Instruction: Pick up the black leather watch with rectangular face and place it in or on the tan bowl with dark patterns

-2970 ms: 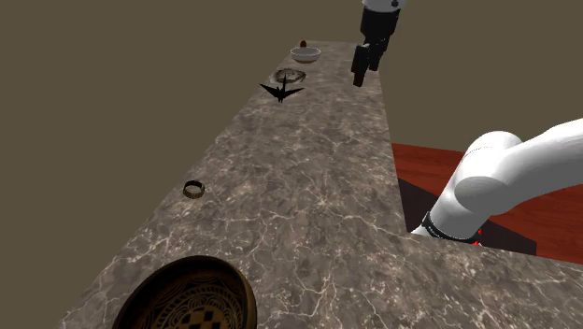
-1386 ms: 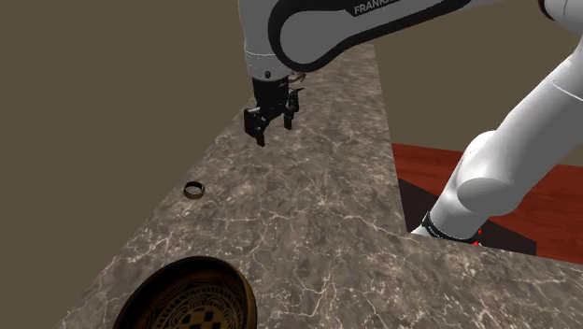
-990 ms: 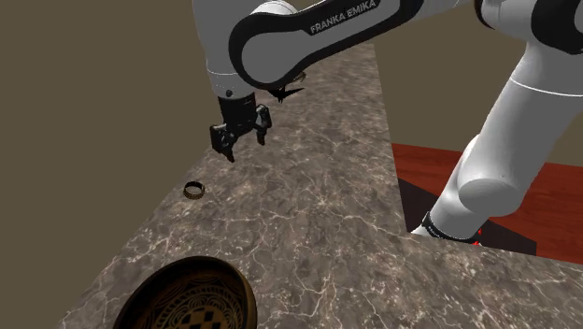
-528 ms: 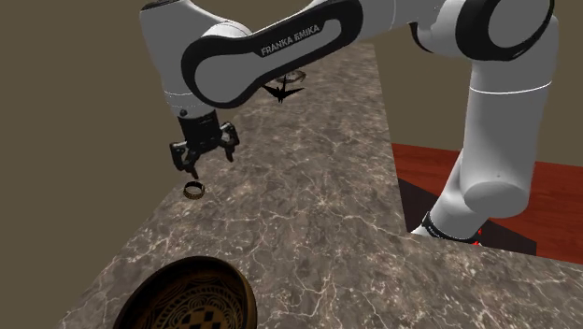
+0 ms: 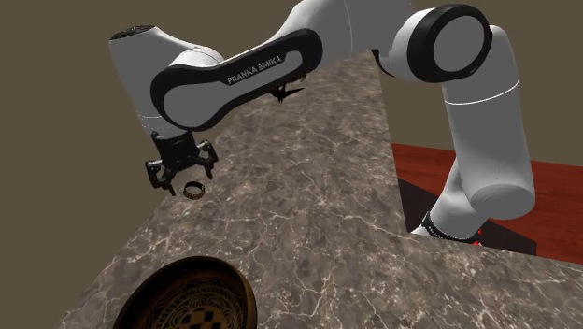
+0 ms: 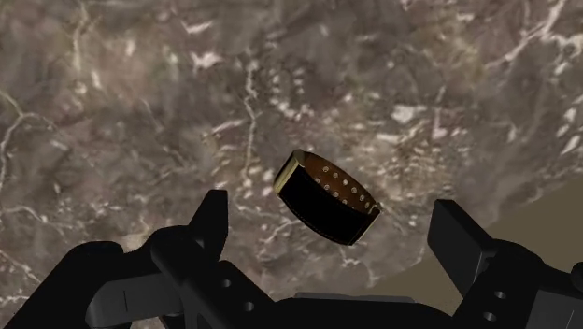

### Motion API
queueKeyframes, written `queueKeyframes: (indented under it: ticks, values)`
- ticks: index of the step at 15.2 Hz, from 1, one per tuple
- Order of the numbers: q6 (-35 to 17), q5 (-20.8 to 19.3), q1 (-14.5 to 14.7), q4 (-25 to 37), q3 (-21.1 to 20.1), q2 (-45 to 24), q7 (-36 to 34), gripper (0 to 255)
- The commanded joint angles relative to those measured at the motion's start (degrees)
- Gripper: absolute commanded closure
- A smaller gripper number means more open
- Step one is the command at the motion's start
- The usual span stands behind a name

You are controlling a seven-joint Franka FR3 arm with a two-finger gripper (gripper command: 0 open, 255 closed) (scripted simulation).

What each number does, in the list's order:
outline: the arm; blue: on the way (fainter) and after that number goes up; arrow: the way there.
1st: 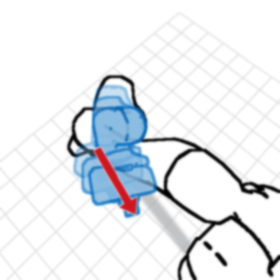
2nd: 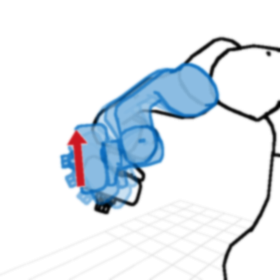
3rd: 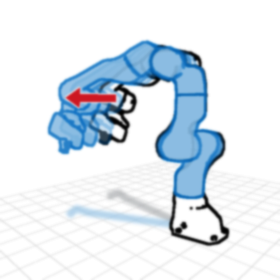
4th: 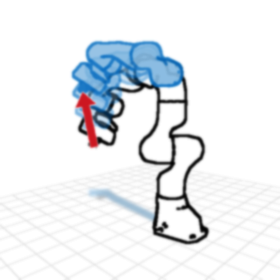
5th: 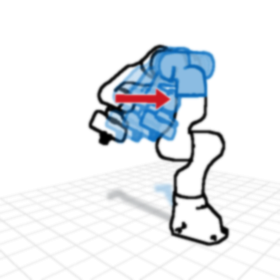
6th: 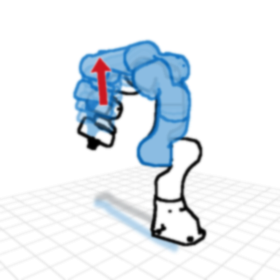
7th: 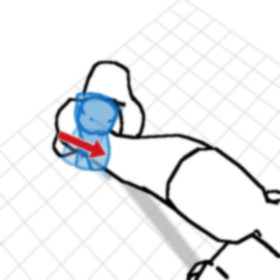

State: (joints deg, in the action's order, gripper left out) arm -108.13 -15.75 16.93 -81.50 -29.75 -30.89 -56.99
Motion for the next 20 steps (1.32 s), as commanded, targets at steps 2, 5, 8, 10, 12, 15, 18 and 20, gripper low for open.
queueKeyframes:
  ticks: [2,5,8,10,12,15,18,20]
  values:
    - [-1.9,-0.3,-0.1,-1.3,0.2,-0.6,-0.2,0]
    - [-2.9,-0.5,-0.1,-2.1,0.3,-0.9,-0.4,0]
    - [-2.9,-0.5,-0.1,-2.1,0.3,-0.9,-0.4,0]
    - [-2.9,-0.5,-0.1,-2.1,0.3,-0.9,-0.4,0]
    - [-2.9,-0.5,-0.1,-2.1,0.3,-0.9,-0.4,255]
    - [-2.9,-0.5,-0.1,-2.1,0.3,-0.9,-0.4,255]
    - [-2.9,-0.5,-0.1,-2.1,0.3,-0.9,-0.4,255]
    - [-2.9,-0.5,-0.1,-2.1,0.3,-0.9,-0.4,255]
